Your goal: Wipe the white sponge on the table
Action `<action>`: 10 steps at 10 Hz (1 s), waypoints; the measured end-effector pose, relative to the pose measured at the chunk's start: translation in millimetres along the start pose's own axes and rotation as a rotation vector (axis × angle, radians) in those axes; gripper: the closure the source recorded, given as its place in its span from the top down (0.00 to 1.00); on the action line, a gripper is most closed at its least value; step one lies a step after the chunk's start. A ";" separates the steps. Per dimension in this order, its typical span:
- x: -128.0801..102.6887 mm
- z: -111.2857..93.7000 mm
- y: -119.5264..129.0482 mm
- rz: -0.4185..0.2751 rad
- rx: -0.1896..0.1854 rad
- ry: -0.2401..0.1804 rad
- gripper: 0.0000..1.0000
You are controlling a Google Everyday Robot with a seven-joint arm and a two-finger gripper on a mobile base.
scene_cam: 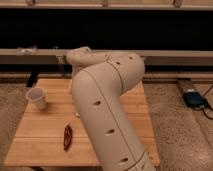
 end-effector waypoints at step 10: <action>35.4 11.7 -11.1 0.116 0.235 0.003 0.80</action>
